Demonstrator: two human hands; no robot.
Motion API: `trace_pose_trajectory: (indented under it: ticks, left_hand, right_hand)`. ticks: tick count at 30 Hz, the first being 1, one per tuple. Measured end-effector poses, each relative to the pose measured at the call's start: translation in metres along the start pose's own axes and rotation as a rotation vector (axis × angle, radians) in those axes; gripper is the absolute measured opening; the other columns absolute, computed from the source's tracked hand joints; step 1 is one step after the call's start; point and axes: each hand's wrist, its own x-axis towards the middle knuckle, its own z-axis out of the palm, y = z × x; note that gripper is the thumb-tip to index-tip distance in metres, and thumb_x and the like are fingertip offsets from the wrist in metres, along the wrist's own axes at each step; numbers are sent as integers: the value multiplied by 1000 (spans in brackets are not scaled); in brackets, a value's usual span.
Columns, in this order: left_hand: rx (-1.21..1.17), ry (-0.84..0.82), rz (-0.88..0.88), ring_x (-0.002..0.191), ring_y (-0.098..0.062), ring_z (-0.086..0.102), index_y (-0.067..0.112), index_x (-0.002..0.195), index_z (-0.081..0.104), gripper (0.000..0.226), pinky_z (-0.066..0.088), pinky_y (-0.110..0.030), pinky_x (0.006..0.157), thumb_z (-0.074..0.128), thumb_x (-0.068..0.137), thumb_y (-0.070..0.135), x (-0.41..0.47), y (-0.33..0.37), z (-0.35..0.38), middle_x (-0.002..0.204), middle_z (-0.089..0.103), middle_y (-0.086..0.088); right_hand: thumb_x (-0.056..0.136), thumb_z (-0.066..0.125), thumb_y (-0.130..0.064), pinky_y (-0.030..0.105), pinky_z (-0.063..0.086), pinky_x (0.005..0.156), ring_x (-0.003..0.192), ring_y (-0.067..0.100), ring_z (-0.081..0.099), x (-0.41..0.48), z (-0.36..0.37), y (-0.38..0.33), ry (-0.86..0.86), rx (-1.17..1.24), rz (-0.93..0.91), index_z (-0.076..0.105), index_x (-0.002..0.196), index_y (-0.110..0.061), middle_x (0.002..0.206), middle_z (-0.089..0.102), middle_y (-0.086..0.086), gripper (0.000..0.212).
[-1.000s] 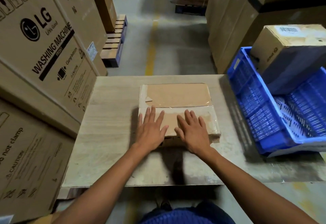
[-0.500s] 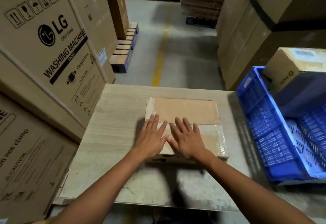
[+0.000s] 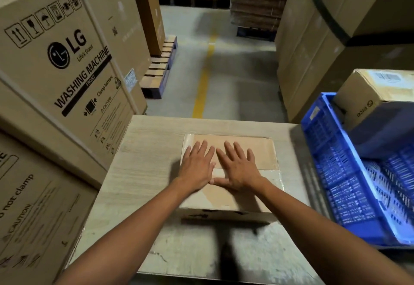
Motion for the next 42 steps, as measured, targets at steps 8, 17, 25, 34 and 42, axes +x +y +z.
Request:
trace_pose_trajectory:
  ticks: [8, 17, 25, 34, 42]
  left_hand:
    - [-66, -71, 95, 154, -30, -4, 27, 158, 16, 58, 5, -62, 120, 31, 105, 45, 18, 50, -7, 167, 1, -11]
    - [3, -68, 106, 153, -29, -15, 37, 158, -2, 62, -7, -63, 117, 19, 104, 57, 25, 66, 13, 166, -14, -7]
    - [-10, 30, -61, 153, -32, -13, 29, 159, 7, 77, -2, -67, 117, 17, 96, 71, -32, 35, 15, 167, -7, -10]
    - [-131, -114, 45, 150, -26, -27, 37, 158, -6, 97, -13, -57, 119, 36, 83, 84, -35, 15, 12, 164, -24, -4]
    - [-97, -123, 94, 148, -23, -30, 33, 159, -5, 116, -12, -54, 121, 41, 70, 92, -40, -4, 11, 164, -25, -2]
  right_hand:
    - [90, 70, -44, 39, 32, 116, 145, 25, 37, -12, -19, 48, 155, 484, 78, 60, 139, -23, 158, 39, 7, 55]
    - [103, 19, -61, 41, 1, 124, 156, 22, -4, -34, 13, 66, 136, 156, 142, 8, 161, -31, 168, -6, -1, 66]
    - [96, 20, -75, 50, 3, 123, 156, 29, -4, -79, 35, 29, 195, 133, 184, 12, 160, -36, 169, 0, 13, 76]
    - [69, 21, -100, 59, -1, 120, 154, 38, -11, -75, 28, 17, 82, 119, 218, 6, 160, -34, 167, -9, 17, 114]
    - [63, 38, -97, 67, 7, 116, 152, 43, -4, -68, 13, 4, -17, 86, 236, 11, 158, -32, 167, -4, 16, 118]
